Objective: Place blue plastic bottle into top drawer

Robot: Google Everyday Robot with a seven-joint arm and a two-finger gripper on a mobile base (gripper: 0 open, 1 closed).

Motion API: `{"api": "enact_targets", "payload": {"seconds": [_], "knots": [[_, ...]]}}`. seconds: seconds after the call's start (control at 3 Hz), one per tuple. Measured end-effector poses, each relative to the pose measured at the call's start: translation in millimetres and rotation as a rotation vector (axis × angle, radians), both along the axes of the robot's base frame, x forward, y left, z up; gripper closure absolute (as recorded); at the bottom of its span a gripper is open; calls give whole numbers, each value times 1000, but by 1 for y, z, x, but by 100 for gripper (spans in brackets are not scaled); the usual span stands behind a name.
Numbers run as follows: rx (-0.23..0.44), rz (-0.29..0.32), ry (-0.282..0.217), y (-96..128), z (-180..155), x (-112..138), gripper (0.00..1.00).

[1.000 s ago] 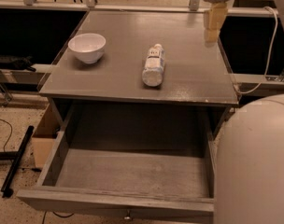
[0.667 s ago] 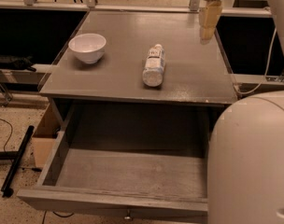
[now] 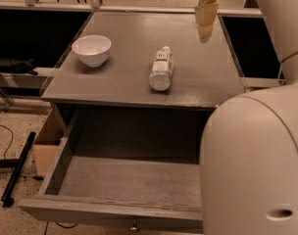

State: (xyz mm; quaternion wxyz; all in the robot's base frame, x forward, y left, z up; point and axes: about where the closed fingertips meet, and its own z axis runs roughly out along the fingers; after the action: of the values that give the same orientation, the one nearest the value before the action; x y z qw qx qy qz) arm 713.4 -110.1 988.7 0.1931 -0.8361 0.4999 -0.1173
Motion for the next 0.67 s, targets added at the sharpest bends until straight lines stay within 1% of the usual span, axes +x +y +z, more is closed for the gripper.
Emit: {"api": "enact_targets", "payload": {"seconds": [0.33,0.67], "knots": [[-51,67,0,15,-5,1,0],[-91,186,48,31,-26,-6,0]]}}
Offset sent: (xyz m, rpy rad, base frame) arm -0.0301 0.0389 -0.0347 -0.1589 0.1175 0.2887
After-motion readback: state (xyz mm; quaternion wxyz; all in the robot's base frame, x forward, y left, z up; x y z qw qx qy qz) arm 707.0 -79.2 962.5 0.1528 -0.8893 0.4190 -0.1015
